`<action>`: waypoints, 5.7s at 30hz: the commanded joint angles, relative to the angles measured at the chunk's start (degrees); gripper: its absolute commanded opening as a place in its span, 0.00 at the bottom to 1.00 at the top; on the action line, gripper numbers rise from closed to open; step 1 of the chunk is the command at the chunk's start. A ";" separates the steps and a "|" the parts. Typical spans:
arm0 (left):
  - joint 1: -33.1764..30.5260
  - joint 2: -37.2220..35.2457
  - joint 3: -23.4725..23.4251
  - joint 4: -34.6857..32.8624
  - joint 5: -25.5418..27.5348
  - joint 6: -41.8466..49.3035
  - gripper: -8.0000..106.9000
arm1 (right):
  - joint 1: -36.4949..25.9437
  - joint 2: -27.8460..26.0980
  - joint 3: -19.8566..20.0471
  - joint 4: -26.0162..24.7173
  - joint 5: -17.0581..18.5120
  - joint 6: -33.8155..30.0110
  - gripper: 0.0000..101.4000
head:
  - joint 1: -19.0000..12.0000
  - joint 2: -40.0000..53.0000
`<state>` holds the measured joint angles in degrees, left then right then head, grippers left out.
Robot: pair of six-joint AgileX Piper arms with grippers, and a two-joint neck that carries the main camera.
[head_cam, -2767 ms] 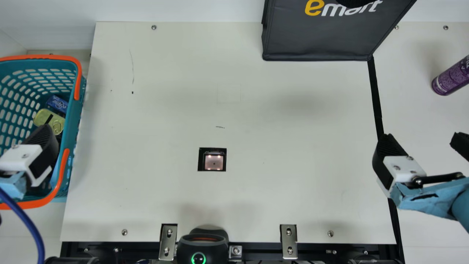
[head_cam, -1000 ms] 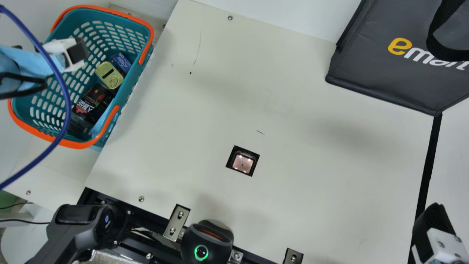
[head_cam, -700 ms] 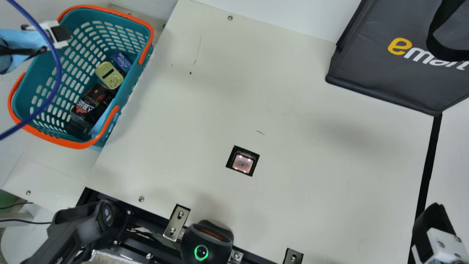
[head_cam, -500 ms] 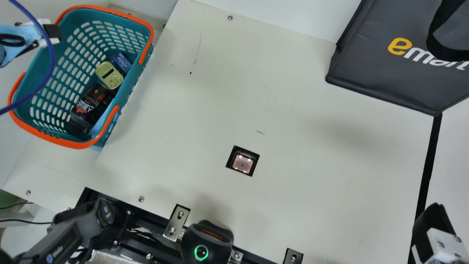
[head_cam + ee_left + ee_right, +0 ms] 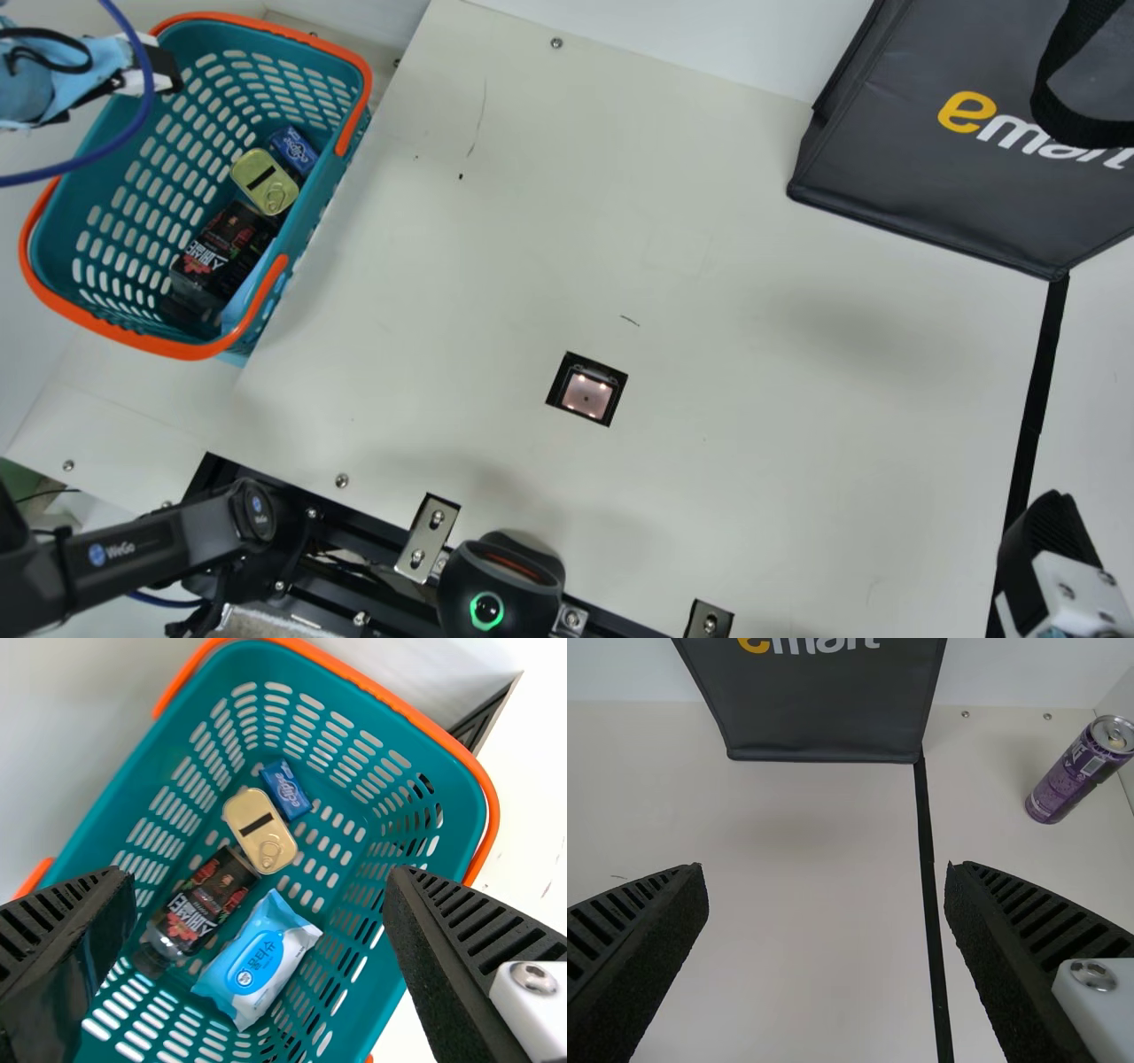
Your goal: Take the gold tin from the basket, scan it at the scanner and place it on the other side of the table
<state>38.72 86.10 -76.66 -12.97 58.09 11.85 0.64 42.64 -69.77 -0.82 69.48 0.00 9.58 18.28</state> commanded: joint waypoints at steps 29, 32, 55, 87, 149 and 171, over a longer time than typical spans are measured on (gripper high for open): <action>-6.95 18.45 0.66 4.69 -4.85 -10.83 0.85 | 0.00 0.00 0.00 0.00 0.00 0.00 0.94 | -1.66 0.14; -7.34 19.16 1.93 5.22 -5.67 -12.45 0.85 | 0.00 0.00 0.00 0.00 0.05 0.00 0.94 | -1.66 0.14; -9.32 23.30 6.85 12.11 -12.92 -21.77 0.85 | 0.00 0.00 0.00 0.00 0.00 0.00 0.94 | -1.66 0.14; -11.06 34.16 6.36 16.35 -31.95 -24.59 0.85 | 0.00 0.00 0.00 0.00 0.00 0.00 0.94 | -1.66 0.14; -9.18 37.52 7.68 -4.19 -40.88 -5.27 0.00 | 0.00 0.00 0.00 0.00 0.01 0.00 0.94 | -1.66 0.14; -8.15 17.14 13.34 2.61 -30.64 -12.77 0.00 | 0.00 0.00 0.00 0.00 0.01 0.00 0.94 | -1.66 0.14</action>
<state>30.54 104.68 -63.31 -10.43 26.47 -0.76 0.64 42.64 -69.77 -0.82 69.49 0.00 9.58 18.28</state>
